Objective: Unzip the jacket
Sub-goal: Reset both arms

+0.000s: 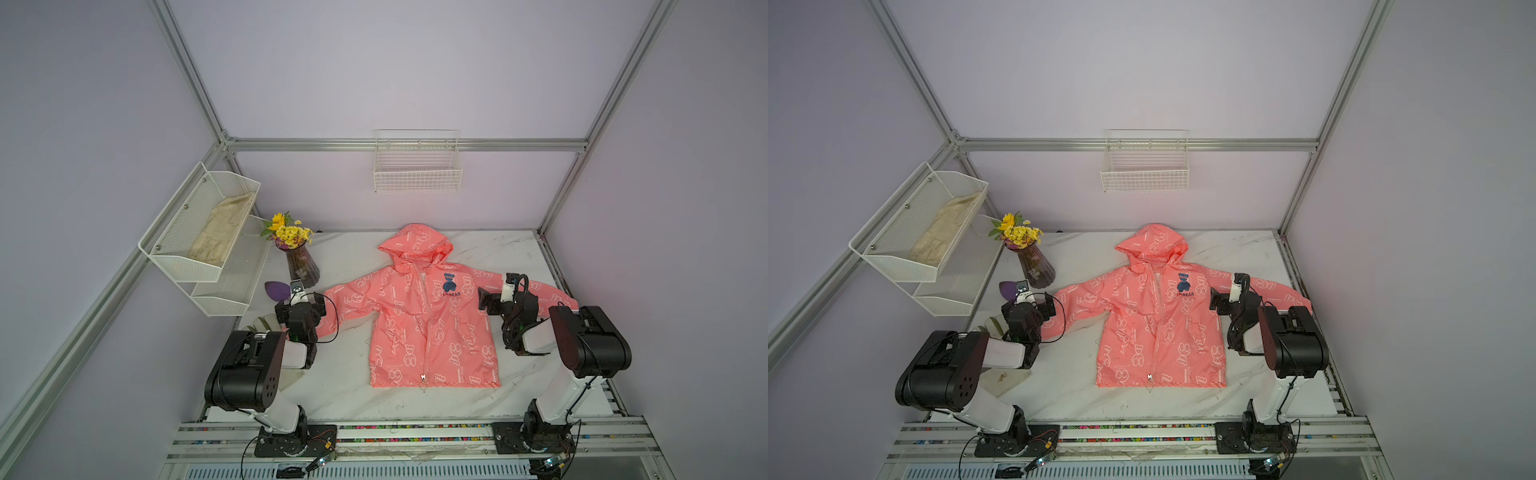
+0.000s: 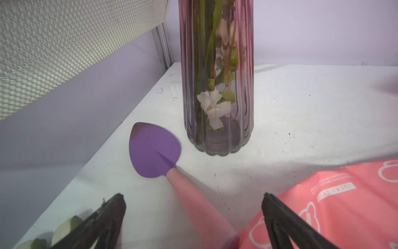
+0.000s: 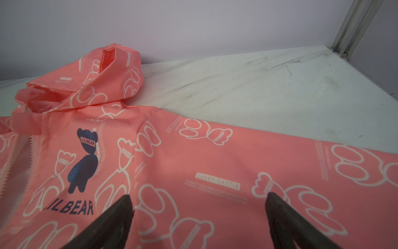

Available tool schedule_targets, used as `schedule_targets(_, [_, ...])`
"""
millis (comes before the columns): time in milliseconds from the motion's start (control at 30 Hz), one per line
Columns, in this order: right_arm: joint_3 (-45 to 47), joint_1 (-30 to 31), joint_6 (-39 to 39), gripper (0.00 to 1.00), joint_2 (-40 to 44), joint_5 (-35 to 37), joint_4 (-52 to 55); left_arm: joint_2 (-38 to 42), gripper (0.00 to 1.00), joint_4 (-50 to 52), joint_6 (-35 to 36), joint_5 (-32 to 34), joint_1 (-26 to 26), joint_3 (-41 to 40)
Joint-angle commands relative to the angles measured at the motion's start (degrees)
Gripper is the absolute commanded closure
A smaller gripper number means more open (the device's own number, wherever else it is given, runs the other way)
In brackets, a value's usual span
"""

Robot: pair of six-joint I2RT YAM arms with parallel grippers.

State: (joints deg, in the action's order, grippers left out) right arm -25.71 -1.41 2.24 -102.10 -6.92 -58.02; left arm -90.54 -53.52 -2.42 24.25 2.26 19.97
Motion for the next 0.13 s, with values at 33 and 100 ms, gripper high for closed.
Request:
schedule_targets(33, [-0.4,0.6,-1.6,0.03,0.4,1.4,-0.3,0.2,0.00,-2.8,-0.6,-1.0,-0.2,1.1])
schedule_targets(100, [-0.3,1.1,-1.8,0.03,0.5,1.9,-0.5,0.1,0.00,-3.0,-0.3,-0.9,0.0,1.0])
